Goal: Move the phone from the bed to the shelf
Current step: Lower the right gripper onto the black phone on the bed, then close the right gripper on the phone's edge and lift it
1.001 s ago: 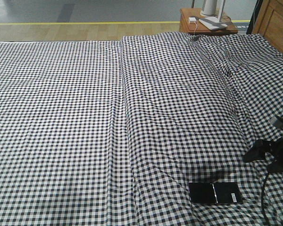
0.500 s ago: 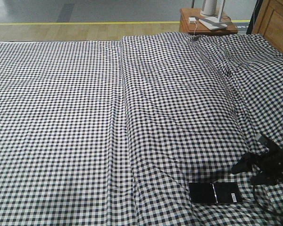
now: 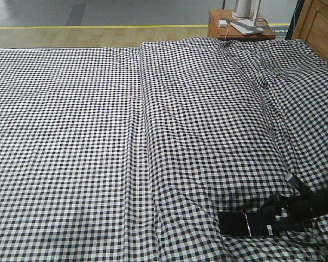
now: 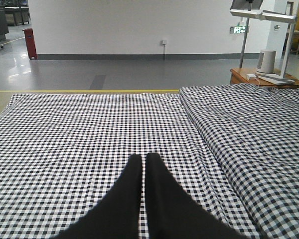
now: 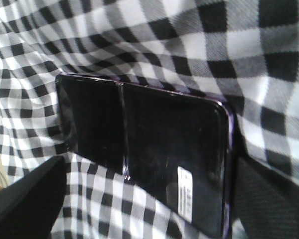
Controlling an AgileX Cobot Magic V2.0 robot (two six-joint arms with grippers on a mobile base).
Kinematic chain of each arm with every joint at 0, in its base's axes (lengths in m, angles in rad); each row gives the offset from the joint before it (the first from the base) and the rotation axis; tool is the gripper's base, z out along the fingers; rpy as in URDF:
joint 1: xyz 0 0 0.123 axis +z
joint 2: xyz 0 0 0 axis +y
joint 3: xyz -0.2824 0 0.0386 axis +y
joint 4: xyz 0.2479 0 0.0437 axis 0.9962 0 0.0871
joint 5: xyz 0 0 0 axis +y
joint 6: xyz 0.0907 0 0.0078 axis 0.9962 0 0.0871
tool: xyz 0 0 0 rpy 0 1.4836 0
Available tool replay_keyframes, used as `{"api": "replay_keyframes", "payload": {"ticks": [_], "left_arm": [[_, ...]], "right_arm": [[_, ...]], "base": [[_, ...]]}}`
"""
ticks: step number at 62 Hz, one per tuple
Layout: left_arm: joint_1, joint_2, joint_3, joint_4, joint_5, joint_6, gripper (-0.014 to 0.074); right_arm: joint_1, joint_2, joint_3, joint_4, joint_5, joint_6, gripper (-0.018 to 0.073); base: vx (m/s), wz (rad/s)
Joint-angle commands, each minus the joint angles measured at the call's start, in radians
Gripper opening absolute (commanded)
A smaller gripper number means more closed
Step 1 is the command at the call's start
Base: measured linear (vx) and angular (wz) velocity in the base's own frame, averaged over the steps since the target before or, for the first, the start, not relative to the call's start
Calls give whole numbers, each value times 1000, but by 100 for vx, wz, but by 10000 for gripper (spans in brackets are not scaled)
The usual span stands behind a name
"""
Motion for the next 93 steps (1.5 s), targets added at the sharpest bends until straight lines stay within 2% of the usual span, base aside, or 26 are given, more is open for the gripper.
{"api": "replay_keyframes", "payload": {"ticks": [1, 11, 25, 40, 49, 66, 82, 93], "left_arm": [[-4, -13, -21, -9, -72, -6, 1], [-4, -13, -21, -9, -72, -6, 1], [-4, -13, -21, -9, -72, -6, 1], [-4, -13, -21, -9, -72, -6, 1], [-4, -13, -21, -9, -72, -6, 1], [-4, -13, -21, -9, -72, -6, 1], [-4, -13, -21, -9, -72, -6, 1], [-4, -13, -21, -9, -72, -6, 1]], "right_arm": [[-7, -32, -23, 53, 40, -36, 617], [-7, 3, -38, 85, 69, -42, 612], [15, 47, -40, 228, 207, -128, 598], [44, 53, -39, 246, 232, -146, 533], [36, 53, -39, 241, 266, -146, 405], [14, 50, -39, 235, 318, -148, -17], [17, -11, -22, 175, 319, -126, -11], [17, -125, 63, 172, 319, -161, -8]], "base": [[0, 0], [0, 0], [0, 0], [0, 0], [0, 0], [0, 0], [0, 0], [0, 0]]}}
